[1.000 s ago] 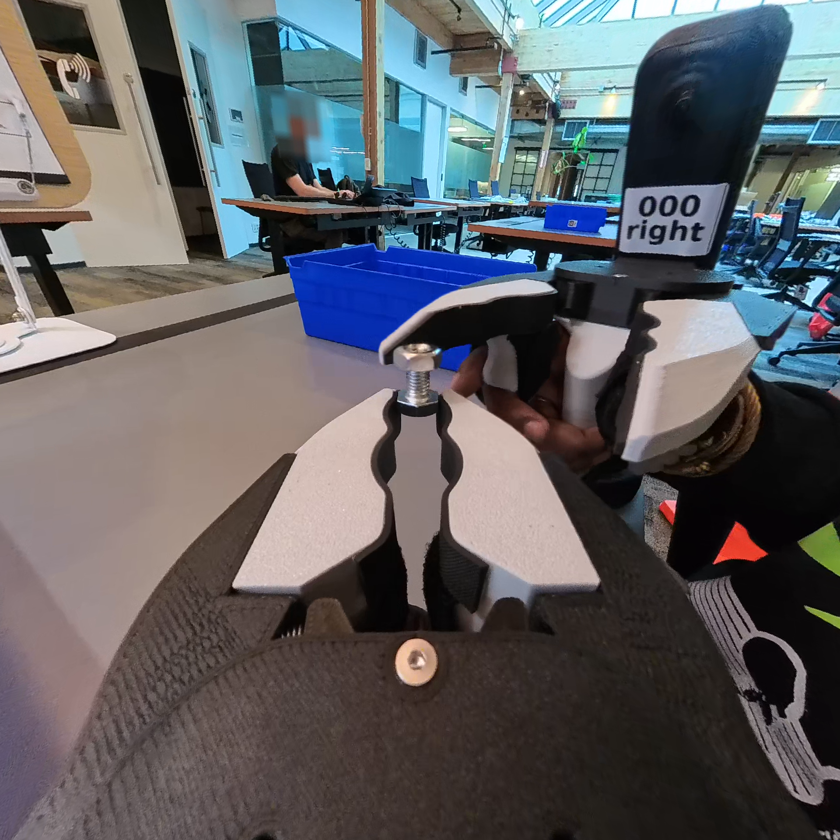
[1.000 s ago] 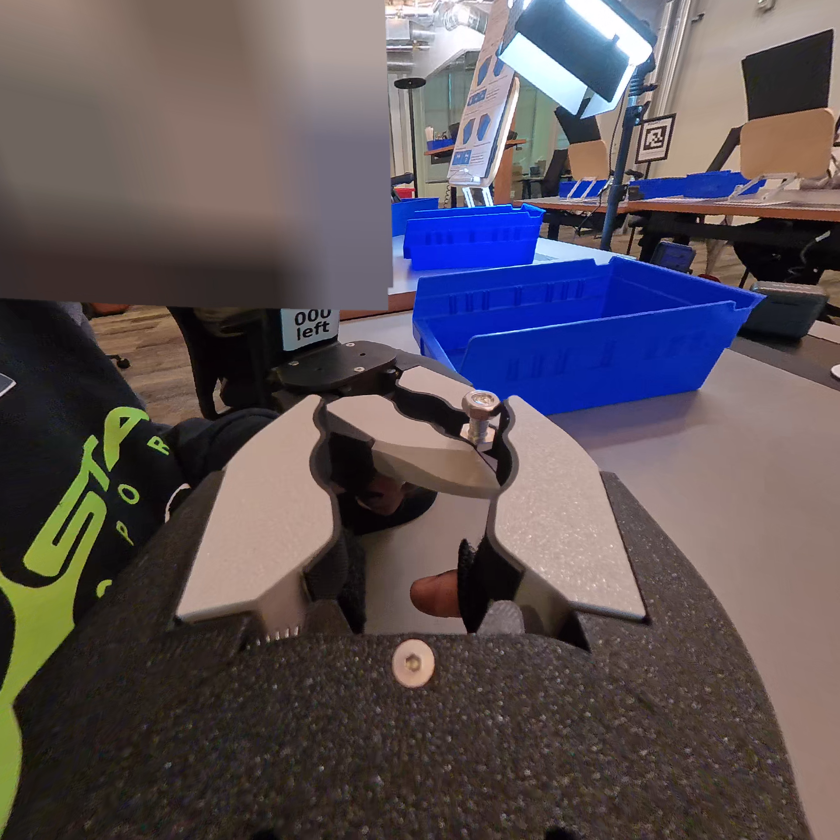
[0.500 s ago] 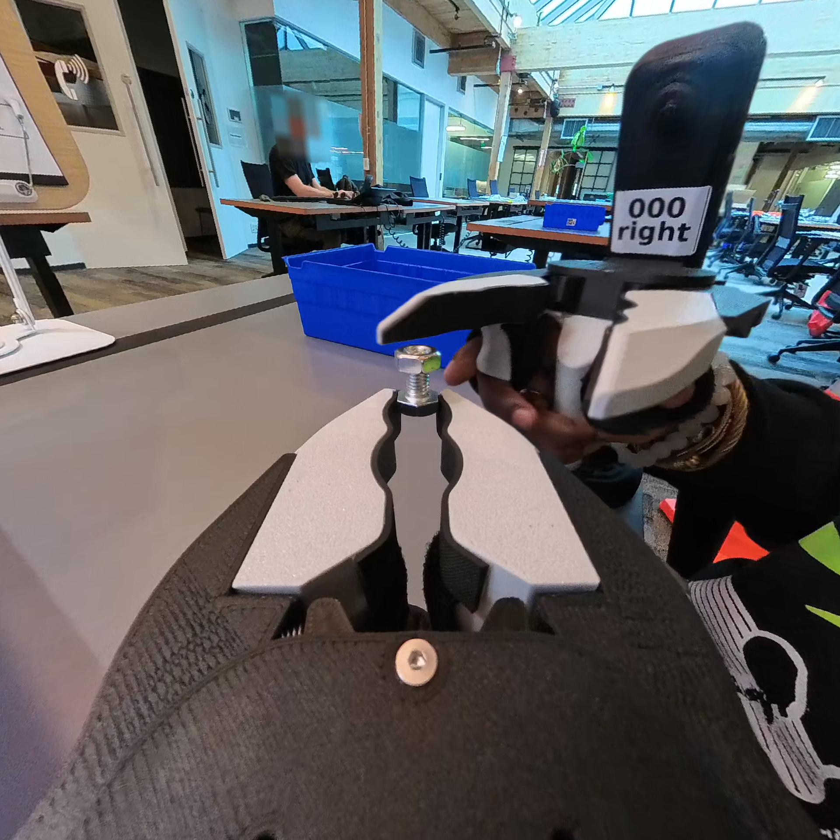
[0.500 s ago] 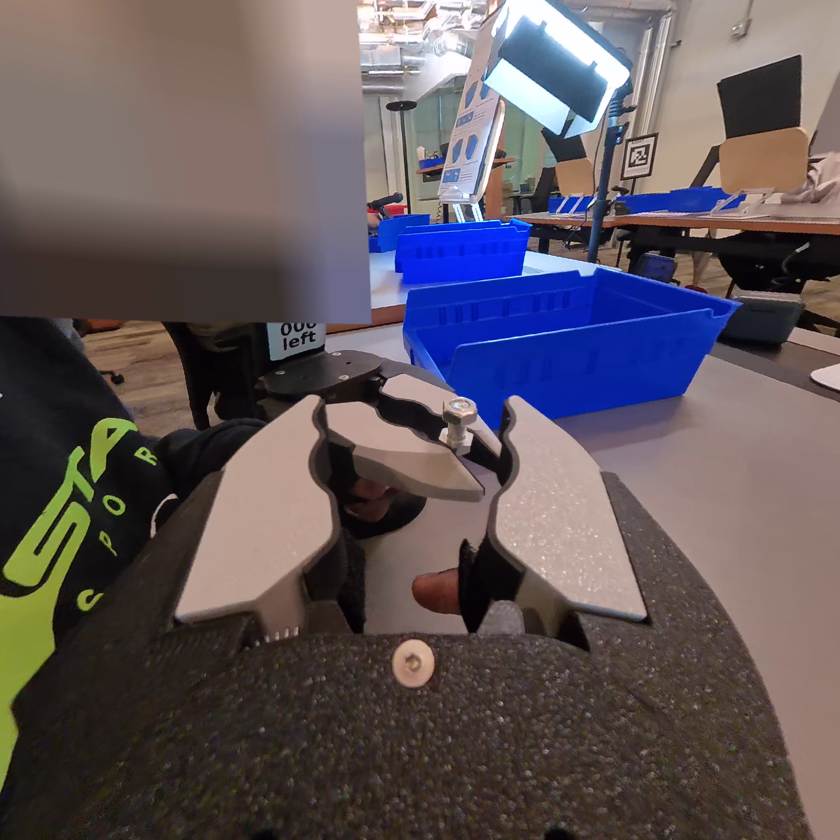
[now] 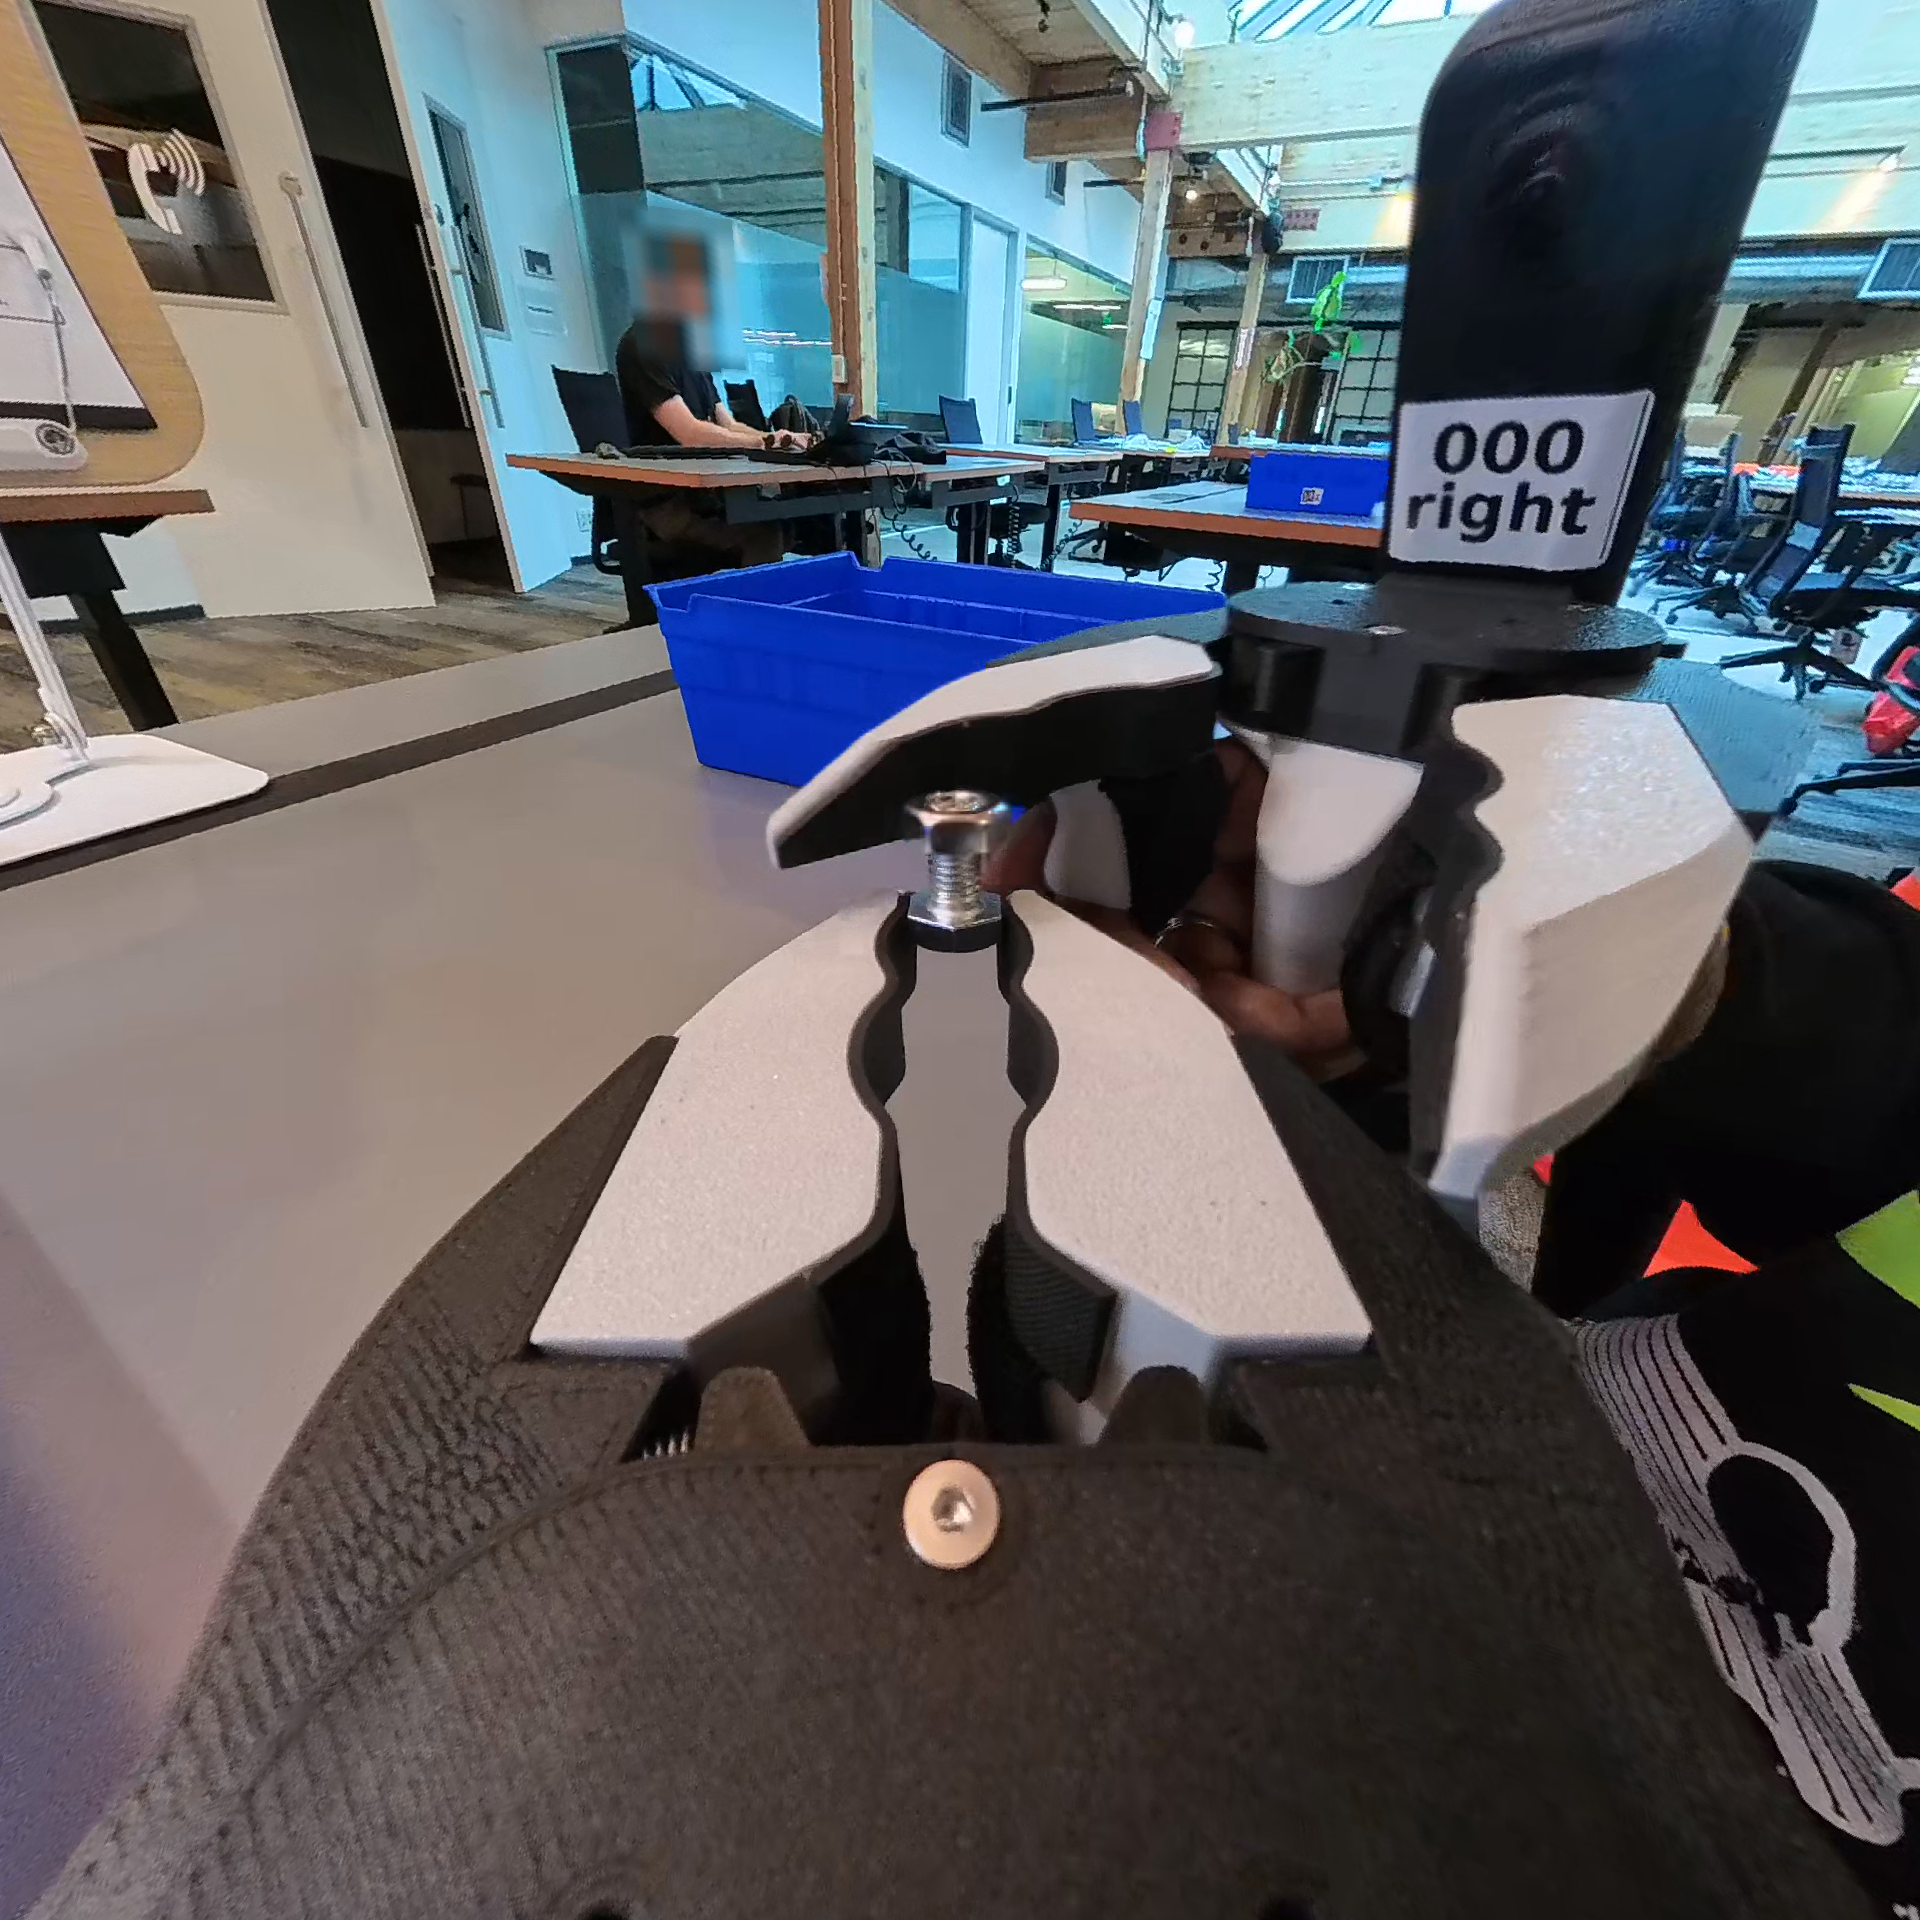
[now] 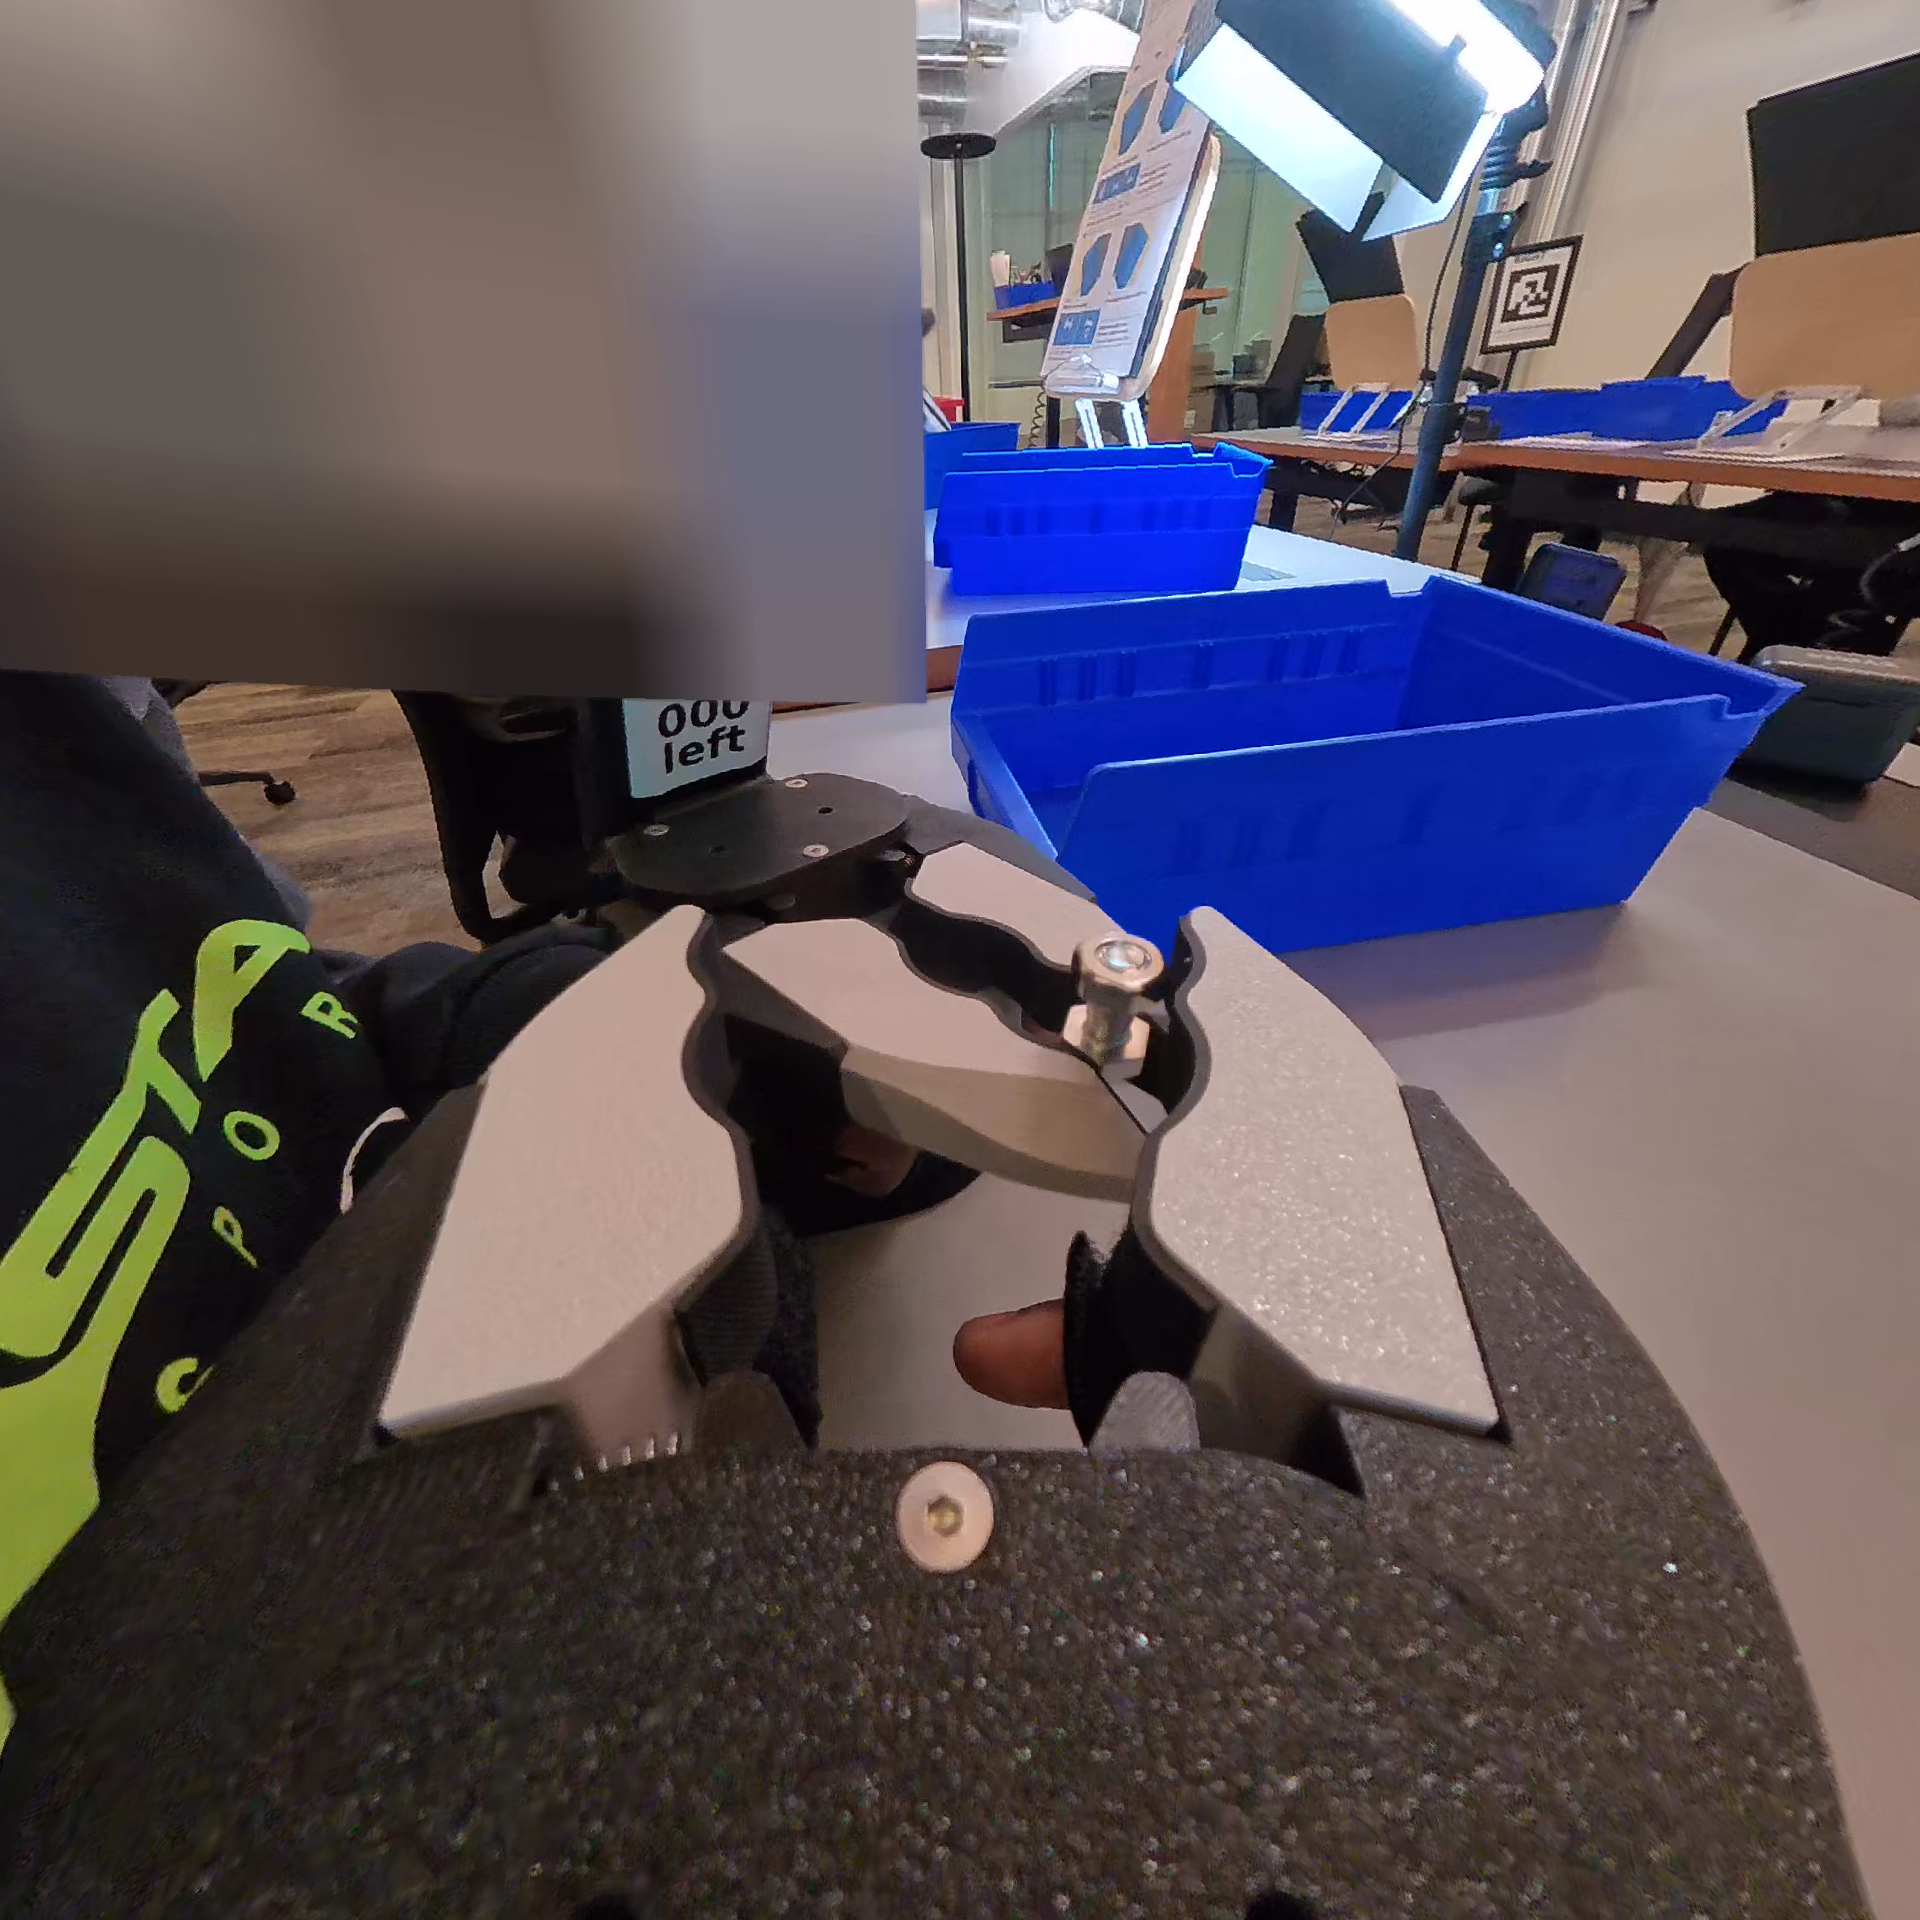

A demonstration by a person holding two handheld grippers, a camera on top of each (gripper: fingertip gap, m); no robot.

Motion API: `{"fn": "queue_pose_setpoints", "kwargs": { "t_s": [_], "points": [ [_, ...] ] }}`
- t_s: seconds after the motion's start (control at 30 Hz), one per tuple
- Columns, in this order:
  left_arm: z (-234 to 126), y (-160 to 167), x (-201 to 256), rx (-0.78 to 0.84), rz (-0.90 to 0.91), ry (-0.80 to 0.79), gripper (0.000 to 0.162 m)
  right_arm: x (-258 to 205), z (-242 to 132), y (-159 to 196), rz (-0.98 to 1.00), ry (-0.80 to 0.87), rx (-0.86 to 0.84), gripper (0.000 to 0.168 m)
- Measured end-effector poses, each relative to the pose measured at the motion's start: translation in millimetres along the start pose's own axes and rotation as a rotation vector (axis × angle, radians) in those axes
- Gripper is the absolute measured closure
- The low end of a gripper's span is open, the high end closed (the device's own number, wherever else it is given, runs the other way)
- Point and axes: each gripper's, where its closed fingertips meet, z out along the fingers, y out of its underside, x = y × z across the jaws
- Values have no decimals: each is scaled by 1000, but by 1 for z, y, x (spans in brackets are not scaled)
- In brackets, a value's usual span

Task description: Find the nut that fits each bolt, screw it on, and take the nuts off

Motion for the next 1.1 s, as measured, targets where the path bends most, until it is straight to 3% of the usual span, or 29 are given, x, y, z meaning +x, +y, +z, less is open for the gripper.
{"fn": "queue_pose_setpoints", "kwargs": {
  "t_s": [0.27, 0.43, 0.8, 1.1],
  "points": [
    [-1, -1, -2, 7, -11, -4, 147, 1, -19, 0, 0, 38, 14, 101],
    [-1, -1, -2, 8, -15, -7, 147, 1, -31, -7, 4, 23, 57, 123],
    [0, 0, -1, 2, -5, -1, 147, 9, -8, -5, 49, 7, 60, 87],
    [0, 0, -1, 1, -5, -2, 147, 2, 2, 0, 14, -12, 14, 88]
  ]
}}
